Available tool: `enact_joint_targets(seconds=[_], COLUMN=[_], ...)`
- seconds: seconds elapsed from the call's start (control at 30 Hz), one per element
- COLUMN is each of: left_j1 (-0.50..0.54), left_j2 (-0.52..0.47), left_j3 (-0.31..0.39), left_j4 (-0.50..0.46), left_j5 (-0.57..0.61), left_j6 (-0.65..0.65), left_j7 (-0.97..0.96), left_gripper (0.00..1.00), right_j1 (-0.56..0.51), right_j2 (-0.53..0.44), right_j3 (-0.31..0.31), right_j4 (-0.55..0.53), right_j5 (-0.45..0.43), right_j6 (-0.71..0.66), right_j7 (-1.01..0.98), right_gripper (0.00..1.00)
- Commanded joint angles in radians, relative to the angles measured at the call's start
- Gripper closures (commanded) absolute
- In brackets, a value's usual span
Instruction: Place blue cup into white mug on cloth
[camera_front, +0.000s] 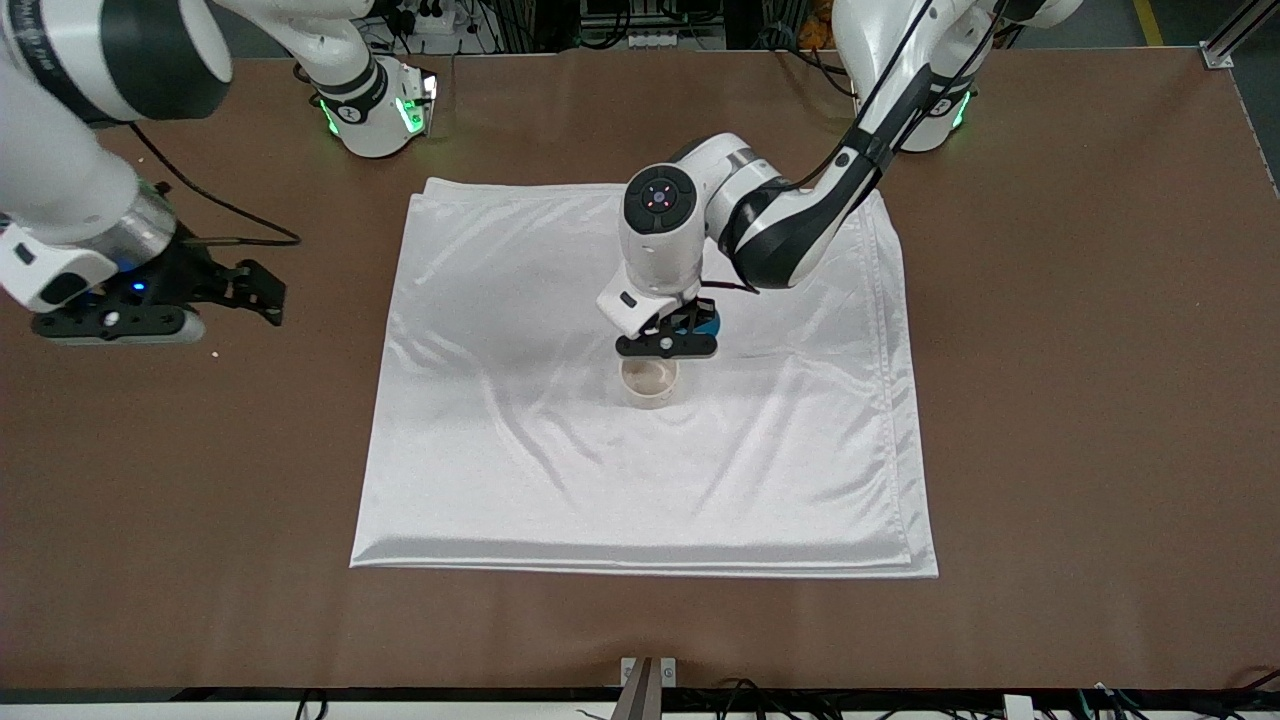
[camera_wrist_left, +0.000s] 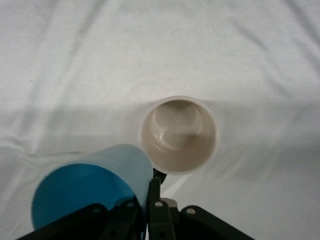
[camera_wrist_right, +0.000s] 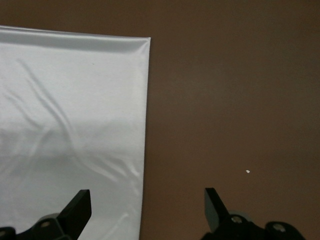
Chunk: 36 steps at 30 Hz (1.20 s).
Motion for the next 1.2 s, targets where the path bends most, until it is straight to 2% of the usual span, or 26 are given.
enact_joint_targets(seconds=[0.0,0.1,0.23,0.67,0.93,1.17], left_j1=[-0.065,-0.122,-0.174,-0.179,-0.185,-0.185], left_j2=[0.058,0.074,0.087,0.116,0.138,0.138], left_j3=[0.060,0.130,0.192,0.184,0.186,0.186], left_j4=[0.085,0.105,0.113,0.134,0.133,0.131], left_j5=[0.031,0.030,0.024,0.007,-0.016,-0.055], left_j6=[0.031,0.049,0.086,0.114,0.137,0.140], left_j7=[-0.053,-0.059,-0.059,-0.079,-0.081,-0.077], left_gripper=[1.00,1.00,1.00,1.00,1.00,1.00], right_j1=[0.027,0.041,0.041,0.052,0.050,0.054], right_j2=[-0.040,-0.040,-0.042,-0.043,-0.045,-0.061], right_j3=[-0.121,-0.160,-0.164,-0.157,-0.158,-0.157], right_j4=[-0.035,-0.034,-0.017,0.053,0.092,0.087], right_j5=[0.037,0.057,0.059,0.050,0.060,0.057], right_j6=[0.006,0.007,0.004,-0.002,-0.051,-0.062], right_j7=[-0.107,-0.151,-0.164,-0.164,-0.161,-0.154], right_gripper=[0.00,0.00,0.00,0.00,0.00,0.00])
